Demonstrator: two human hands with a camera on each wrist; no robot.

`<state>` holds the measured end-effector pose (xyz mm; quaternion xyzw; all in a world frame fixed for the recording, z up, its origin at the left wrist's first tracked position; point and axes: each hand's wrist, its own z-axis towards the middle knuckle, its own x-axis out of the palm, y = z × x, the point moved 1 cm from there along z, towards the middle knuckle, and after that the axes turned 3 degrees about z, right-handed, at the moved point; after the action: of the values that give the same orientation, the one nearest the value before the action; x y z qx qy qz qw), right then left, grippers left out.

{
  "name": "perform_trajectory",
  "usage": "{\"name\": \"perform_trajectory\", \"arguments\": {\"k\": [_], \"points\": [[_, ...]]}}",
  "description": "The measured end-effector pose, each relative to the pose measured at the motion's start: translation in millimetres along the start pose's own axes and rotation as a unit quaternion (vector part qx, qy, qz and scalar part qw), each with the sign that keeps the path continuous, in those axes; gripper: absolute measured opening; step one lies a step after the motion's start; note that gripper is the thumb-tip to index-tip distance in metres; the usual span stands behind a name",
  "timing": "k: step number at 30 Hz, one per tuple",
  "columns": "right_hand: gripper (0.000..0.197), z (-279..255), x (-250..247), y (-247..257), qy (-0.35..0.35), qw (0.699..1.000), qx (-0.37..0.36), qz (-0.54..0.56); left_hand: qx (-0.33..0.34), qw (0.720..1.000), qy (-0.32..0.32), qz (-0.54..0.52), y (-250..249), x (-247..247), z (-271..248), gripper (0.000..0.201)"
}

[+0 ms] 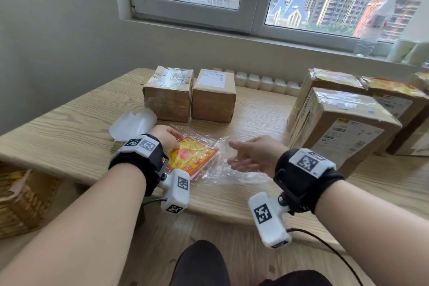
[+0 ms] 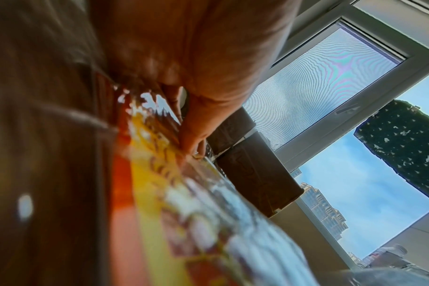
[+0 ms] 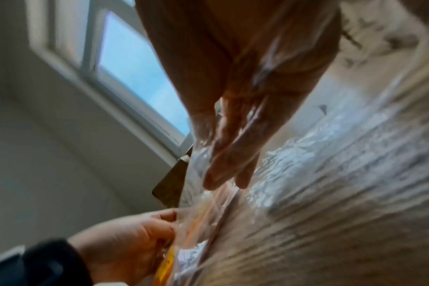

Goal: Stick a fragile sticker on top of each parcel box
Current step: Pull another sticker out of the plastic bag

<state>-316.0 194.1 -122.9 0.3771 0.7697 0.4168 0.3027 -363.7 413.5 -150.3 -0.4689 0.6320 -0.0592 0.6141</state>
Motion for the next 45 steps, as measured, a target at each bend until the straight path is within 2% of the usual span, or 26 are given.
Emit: {"name": "perform_trajectory", "arguments": {"k": [2, 4, 5, 6, 8, 9, 13, 18, 21, 24, 27, 30, 34, 38, 41, 45], "points": [[0.021, 0, 9, 3, 0.019, 0.999, 0.005, -0.029, 0.001, 1.0, 0.0, -0.001, 0, 0, 0, 0.033], [0.047, 4, 14, 2, 0.027, 0.999, 0.005, -0.039, 0.002, 1.0, 0.0, -0.002, 1, 0, 1, 0.032], [0.052, 6, 17, 1, 0.03, 0.998, -0.004, -0.048, 0.004, 1.0, 0.0, -0.001, 1, 0, 1, 0.031], [0.048, 7, 20, 0, 0.035, 0.998, -0.016, -0.058, 0.006, 1.0, 0.0, 0.0, 1, 0, 1, 0.031], [0.024, 7, 26, 1, 0.038, 0.995, -0.031, -0.084, 0.008, 1.0, 0.003, 0.001, 2, -2, 1, 0.032], [0.021, 6, 28, 1, 0.034, 0.993, -0.031, -0.105, 0.009, 1.0, 0.005, 0.0, 2, -2, 1, 0.033], [0.035, 14, 33, -2, 0.04, 0.992, -0.01, -0.121, 0.006, 1.0, 0.004, -0.007, 2, -3, 1, 0.032], [0.013, 27, 40, 5, 0.007, 0.988, -0.029, -0.152, 0.001, 1.0, -0.004, -0.005, 4, -1, 2, 0.031], [0.018, 35, 46, 7, 0.023, 0.987, -0.041, -0.152, 0.002, 1.0, 0.011, -0.012, 4, -2, 2, 0.031], [0.007, 38, 45, 9, 0.01, 0.976, -0.06, -0.211, 0.007, 1.0, 0.018, -0.015, 3, -5, 1, 0.033], [0.018, 41, 42, 11, 0.07, 0.966, -0.039, -0.247, 0.007, 1.0, 0.011, -0.009, 2, -5, 0, 0.032], [0.026, 41, 39, 13, 0.134, 0.965, -0.01, -0.226, 0.002, 1.0, 0.008, -0.007, 1, -4, -1, 0.03], [0.015, 38, 41, 12, 0.066, 0.986, -0.007, -0.154, 0.002, 1.0, 0.01, -0.01, 0, -7, -5, 0.03], [0.024, 39, 40, 8, 0.04, 0.996, -0.069, -0.039, 0.007, 1.0, 0.004, -0.014, -1, -8, -7, 0.029], [0.022, 41, 35, 9, 0.06, 0.993, -0.087, -0.047, 0.007, 1.0, 0.005, -0.014, -1, -7, -8, 0.028], [0.013, 41, 33, 10, 0.037, 0.995, -0.067, -0.065, 0.009, 1.0, 0.017, -0.001, -2, -10, -10, 0.03]]}}
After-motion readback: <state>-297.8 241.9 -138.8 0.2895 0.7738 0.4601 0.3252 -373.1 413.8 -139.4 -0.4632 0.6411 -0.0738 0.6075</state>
